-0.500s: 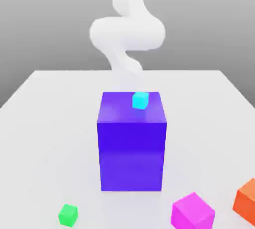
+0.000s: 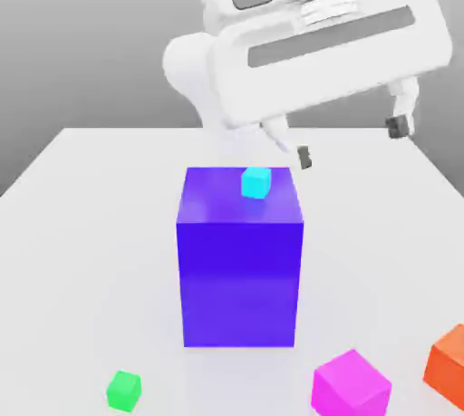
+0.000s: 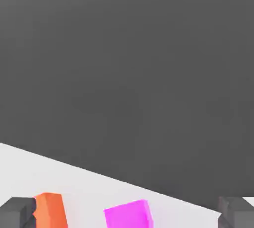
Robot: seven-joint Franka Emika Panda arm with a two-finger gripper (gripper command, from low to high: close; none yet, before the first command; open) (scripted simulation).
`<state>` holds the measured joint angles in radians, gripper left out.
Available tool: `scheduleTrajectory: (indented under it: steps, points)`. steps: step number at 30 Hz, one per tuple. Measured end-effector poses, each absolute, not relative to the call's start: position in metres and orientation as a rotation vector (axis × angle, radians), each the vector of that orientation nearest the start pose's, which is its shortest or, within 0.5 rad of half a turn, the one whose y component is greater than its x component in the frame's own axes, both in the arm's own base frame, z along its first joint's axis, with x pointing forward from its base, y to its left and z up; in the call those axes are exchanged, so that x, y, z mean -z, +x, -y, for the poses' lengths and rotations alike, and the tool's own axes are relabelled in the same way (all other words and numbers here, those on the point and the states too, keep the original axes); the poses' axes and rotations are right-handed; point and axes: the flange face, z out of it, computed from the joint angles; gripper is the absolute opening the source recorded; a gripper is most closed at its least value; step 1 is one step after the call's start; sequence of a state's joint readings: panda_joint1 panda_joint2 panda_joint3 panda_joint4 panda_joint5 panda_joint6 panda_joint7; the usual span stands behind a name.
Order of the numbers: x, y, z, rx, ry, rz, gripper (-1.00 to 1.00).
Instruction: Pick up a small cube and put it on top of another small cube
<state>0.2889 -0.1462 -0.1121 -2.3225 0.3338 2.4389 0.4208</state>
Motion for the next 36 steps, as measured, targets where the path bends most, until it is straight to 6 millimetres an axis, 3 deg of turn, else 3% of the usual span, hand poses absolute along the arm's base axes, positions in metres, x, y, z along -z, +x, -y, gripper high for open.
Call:
scheduleTrajectory:
  steps: [6, 14, 18, 19, 25, 27, 30, 32, 36]
  points:
    - [-0.326, 0.505, -0.13, 0.081, -2.867, -0.538, 0.0]
    - [-0.22, 0.489, -0.147, 0.001, -3.092, -0.398, 0.0]
    - [-0.169, 0.489, -0.149, 0.004, -3.118, -0.374, 0.0]
    - [-0.155, 0.488, -0.149, 0.002, -3.119, -0.374, -1.0]
    - [-0.148, 0.487, -0.148, 0.0, -3.119, -0.376, -1.0]
    - [-0.161, 0.488, -0.149, 0.003, -3.12, -0.372, -1.0]
    - [-0.198, 0.488, -0.149, 0.001, -3.12, -0.373, -1.0]
    - [-0.211, 0.491, -0.128, -0.002, -3.121, -0.363, -1.0]
    - [-0.221, 0.499, -0.062, -0.005, -3.125, -0.321, -1.0]
